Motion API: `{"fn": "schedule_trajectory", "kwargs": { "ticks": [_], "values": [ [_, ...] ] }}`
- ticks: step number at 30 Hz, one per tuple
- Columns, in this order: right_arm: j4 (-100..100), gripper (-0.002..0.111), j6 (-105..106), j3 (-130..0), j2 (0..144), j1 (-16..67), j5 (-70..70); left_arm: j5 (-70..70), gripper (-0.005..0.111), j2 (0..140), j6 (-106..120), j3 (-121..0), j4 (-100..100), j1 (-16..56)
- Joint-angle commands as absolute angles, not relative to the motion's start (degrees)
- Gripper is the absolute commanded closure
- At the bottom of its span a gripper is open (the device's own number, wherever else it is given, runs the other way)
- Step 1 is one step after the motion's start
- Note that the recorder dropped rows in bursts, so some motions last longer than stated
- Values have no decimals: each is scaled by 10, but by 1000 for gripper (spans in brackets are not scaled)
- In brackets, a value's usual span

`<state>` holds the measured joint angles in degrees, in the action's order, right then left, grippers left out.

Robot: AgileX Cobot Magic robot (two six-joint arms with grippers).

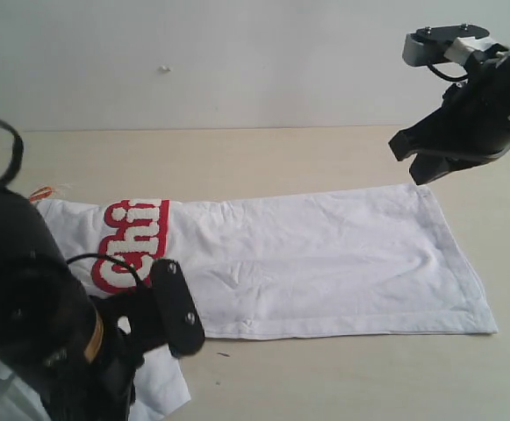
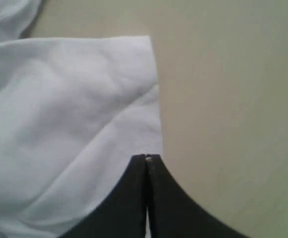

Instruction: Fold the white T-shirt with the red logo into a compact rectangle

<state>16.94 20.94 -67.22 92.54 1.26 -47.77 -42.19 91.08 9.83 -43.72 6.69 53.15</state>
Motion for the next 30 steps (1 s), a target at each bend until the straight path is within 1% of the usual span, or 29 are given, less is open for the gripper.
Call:
{"fn": "schedule_trajectory", "kwargs": {
  "ticks": [1,2,3,4,6,8,13,23,25,30],
  "values": [
    [169,108,207,-654,905,14,-477,-402,107,906,-63,-399,159,610],
    [169,108,207,-654,904,14,-477,-404,106,907,-83,-394,163,621],
    [177,108,207,-654,903,14,-477,-408,98,907,-95,-382,163,636],
    [180,108,207,-654,902,14,-476,-408,93,907,-95,-378,162,640],
    [184,108,208,-654,902,14,-467,-391,64,907,-95,-367,158,639],
    [187,108,208,-654,902,14,-461,-379,54,907,-97,-366,158,639],
    [195,108,213,-654,902,14,-455,-364,54,909,-187,-363,245,639],
    [200,108,213,-654,902,14,-452,-343,55,958,-182,-360,239,639],
    [200,108,213,-654,902,14,-452,-352,60,963,-182,-360,240,639],
    [200,108,213,-654,902,14,-452,-353,86,986,-182,-360,257,639]
  ]
}}
